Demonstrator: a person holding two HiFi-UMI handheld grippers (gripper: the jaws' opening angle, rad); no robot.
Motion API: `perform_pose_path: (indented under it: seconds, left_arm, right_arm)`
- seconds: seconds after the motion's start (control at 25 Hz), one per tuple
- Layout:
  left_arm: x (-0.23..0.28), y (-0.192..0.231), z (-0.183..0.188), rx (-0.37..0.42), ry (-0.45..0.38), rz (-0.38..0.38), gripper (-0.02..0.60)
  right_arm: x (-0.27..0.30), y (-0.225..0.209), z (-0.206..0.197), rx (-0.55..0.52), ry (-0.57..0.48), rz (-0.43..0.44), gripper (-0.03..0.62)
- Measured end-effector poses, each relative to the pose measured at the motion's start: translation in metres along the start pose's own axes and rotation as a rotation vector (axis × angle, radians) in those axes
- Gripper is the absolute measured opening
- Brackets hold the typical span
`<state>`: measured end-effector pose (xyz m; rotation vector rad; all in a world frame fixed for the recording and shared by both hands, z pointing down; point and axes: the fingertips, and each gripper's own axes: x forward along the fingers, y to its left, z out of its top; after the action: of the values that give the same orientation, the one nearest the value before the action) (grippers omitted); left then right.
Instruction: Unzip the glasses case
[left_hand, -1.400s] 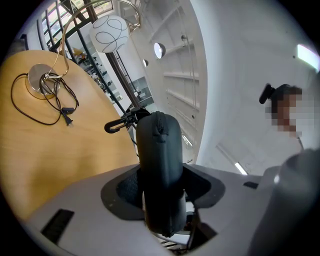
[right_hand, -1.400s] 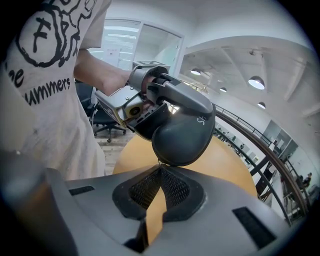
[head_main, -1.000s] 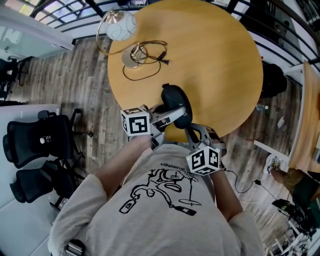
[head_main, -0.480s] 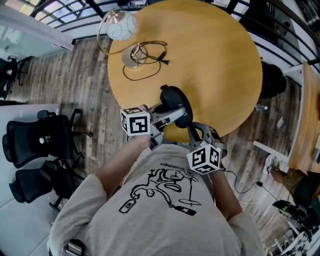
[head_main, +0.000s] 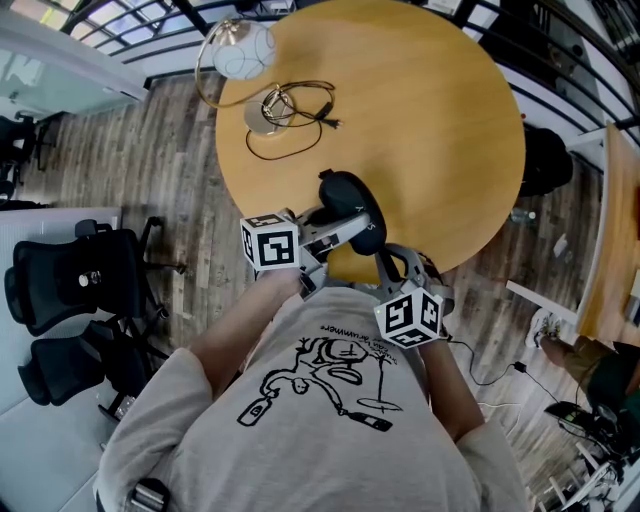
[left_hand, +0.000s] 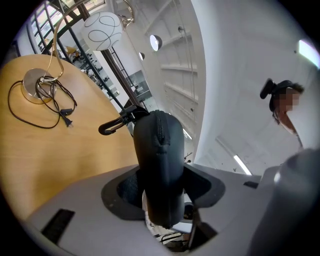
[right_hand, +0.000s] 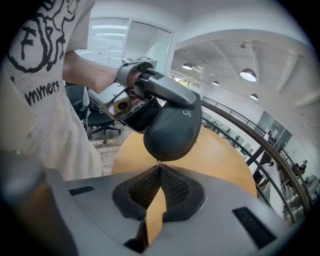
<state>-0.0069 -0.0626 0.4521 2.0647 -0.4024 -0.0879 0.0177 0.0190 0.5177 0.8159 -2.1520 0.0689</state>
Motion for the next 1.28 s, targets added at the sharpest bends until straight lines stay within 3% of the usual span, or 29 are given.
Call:
perform_pose_path:
  seconds: [0.28, 0.56, 0.84, 1.28]
  left_arm:
    - [0.005, -0.009, 0.001, 0.016, -0.053, -0.033, 0.252]
    - [0.007, -0.010, -0.002, -0.003, -0.048, -0.036, 0.242]
    - [0.006, -0.010, -0.004, 0.002, 0.002, -0.026, 0.187]
    - [0.007, -0.009, -0.005, 0.021, 0.016, -0.014, 0.178]
  right_arm:
    - [-0.003, 0.013, 0.012, -0.121, -0.033, 0.015, 0.020]
    - [-0.005, 0.017, 0.013, -0.140, -0.034, 0.013, 0.020]
    - [-0.004, 0.018, 0.011, -0.090, -0.037, 0.037, 0.020]
    - [-0.004, 0.003, 0.000, 0.021, -0.012, 0.008, 0.020]
